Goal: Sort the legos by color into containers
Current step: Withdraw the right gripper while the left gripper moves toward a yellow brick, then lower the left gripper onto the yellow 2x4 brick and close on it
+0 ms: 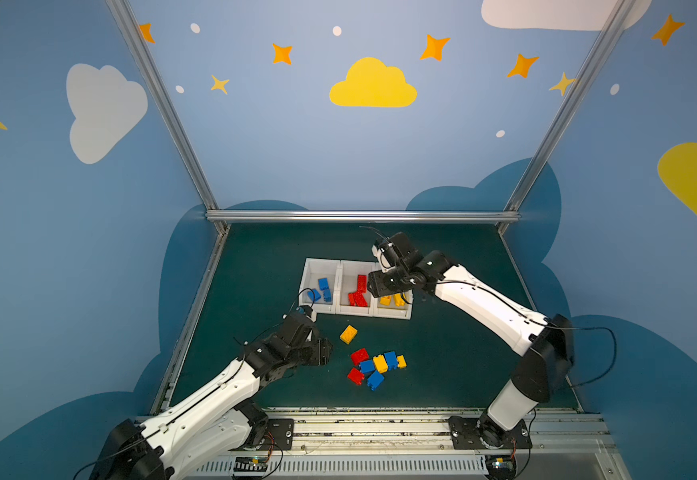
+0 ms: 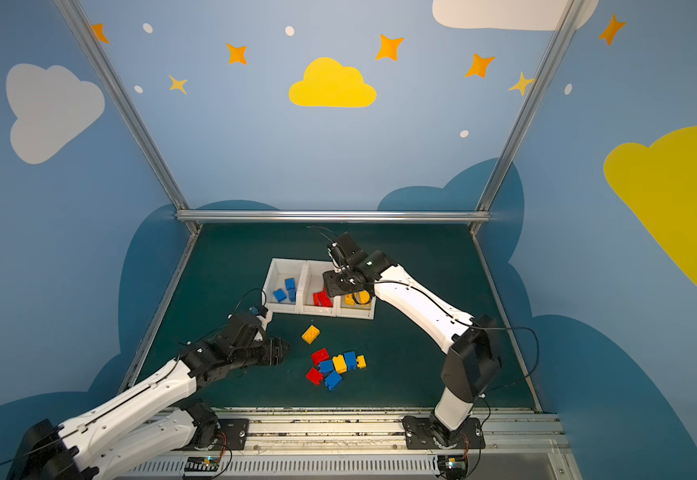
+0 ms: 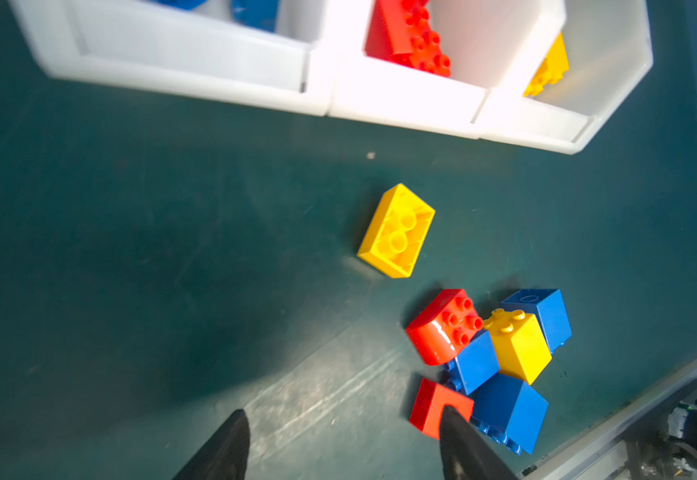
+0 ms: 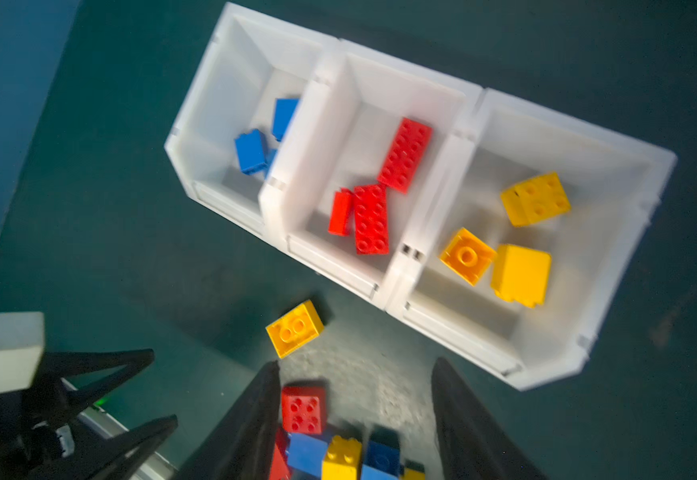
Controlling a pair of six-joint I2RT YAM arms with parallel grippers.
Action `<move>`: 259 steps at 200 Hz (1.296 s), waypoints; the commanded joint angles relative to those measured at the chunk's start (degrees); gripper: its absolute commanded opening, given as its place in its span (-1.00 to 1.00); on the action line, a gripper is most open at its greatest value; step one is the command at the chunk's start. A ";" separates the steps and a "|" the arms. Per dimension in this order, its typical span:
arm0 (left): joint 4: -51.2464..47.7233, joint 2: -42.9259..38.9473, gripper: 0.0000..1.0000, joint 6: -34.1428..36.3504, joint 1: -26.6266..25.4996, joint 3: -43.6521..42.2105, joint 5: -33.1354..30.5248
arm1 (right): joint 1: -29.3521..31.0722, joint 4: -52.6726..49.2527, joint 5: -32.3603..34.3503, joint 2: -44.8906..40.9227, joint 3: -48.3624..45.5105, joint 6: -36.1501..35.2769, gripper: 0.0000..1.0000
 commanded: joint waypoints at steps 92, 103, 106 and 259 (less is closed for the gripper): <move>3.88 29.24 0.37 12.86 -1.46 16.42 2.67 | -3.96 5.18 10.82 -29.95 -30.00 9.19 0.18; 3.17 31.52 0.37 13.73 -1.55 18.19 2.85 | -4.13 5.83 10.80 -31.59 -31.38 9.14 0.18; 3.06 32.21 0.37 14.02 -1.57 18.65 2.98 | -4.17 5.82 10.83 -31.96 -31.66 9.14 0.18; -0.09 44.75 -0.34 16.88 -3.04 26.70 0.49 | -5.32 3.19 11.88 -36.74 -34.36 9.23 0.16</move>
